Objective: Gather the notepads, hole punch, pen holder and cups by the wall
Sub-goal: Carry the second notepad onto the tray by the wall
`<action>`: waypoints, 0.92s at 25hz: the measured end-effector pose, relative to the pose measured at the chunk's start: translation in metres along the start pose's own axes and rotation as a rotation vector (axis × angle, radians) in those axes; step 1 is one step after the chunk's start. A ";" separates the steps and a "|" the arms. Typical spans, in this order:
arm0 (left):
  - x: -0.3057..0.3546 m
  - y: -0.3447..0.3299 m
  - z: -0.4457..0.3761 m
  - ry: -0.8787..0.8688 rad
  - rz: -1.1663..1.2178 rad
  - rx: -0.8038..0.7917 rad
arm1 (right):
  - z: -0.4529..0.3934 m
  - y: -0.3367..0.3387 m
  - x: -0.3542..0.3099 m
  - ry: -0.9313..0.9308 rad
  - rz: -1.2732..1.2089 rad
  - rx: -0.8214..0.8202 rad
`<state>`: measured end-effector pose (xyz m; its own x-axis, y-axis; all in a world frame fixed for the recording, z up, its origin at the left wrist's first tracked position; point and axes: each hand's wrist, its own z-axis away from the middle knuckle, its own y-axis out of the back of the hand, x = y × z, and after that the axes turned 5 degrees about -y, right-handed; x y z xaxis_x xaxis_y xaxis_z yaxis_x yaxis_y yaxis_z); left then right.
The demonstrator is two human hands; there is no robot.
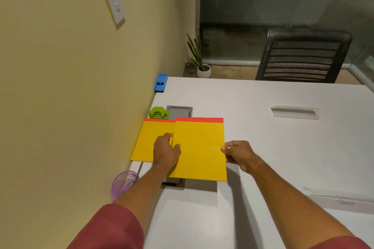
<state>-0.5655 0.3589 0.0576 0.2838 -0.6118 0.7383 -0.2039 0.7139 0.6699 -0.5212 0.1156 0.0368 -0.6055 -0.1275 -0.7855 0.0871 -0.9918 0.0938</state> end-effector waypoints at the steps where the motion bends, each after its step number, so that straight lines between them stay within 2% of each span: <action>1: -0.002 0.002 0.000 -0.066 -0.087 -0.003 | -0.001 -0.006 0.001 -0.002 -0.007 -0.003; 5: -0.017 0.014 -0.006 -0.296 -0.414 -0.080 | -0.009 -0.038 0.003 -0.021 -0.008 0.001; 11: -0.052 0.025 -0.033 -0.399 -0.663 -0.165 | -0.033 -0.087 0.006 -0.030 -0.004 0.015; 23: -0.070 0.037 -0.088 -0.359 -0.671 -0.144 | -0.088 -0.151 0.005 -0.091 0.023 0.093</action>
<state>-0.5102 0.4583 0.0241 -0.0230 -0.9844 0.1746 0.0351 0.1737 0.9842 -0.4680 0.2661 -0.0354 -0.6738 -0.1466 -0.7242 0.0305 -0.9848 0.1710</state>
